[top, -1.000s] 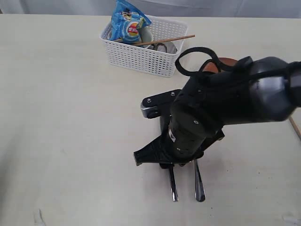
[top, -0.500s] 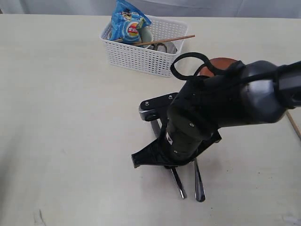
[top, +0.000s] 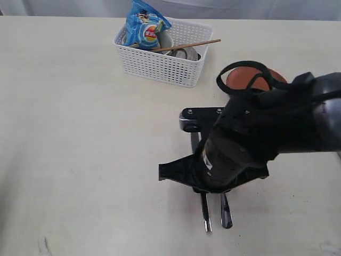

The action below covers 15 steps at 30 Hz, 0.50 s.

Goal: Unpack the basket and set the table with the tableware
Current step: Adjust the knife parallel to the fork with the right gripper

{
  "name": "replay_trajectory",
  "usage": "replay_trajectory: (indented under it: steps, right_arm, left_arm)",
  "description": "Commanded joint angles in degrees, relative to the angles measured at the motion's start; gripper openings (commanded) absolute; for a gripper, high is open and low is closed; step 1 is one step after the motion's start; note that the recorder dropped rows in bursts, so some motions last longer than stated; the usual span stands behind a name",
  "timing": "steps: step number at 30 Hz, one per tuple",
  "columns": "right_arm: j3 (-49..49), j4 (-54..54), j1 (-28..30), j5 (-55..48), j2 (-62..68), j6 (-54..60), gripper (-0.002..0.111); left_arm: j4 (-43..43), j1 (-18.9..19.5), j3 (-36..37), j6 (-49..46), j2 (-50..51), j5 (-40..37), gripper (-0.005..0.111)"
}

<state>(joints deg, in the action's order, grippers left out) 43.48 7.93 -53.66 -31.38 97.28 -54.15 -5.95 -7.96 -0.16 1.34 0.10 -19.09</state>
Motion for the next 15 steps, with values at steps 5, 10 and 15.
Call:
replay_trajectory:
  steps: [5, 10, 15]
  right_arm:
    - [-1.61, 3.48, 1.65, 5.33, -1.11, -9.08, 0.000]
    - [-1.61, 3.34, 2.92, -2.16, -1.11, -4.54, 0.000]
    - [-1.61, 2.50, 2.92, 2.48, -1.11, -4.54, 0.000]
  left_arm:
    - [0.33, -0.38, 0.16, 0.20, -0.10, 0.20, 0.000]
    - [0.33, -0.38, 0.16, 0.20, -0.10, 0.20, 0.000]
    - [0.33, -0.38, 0.16, 0.20, -0.10, 0.20, 0.000]
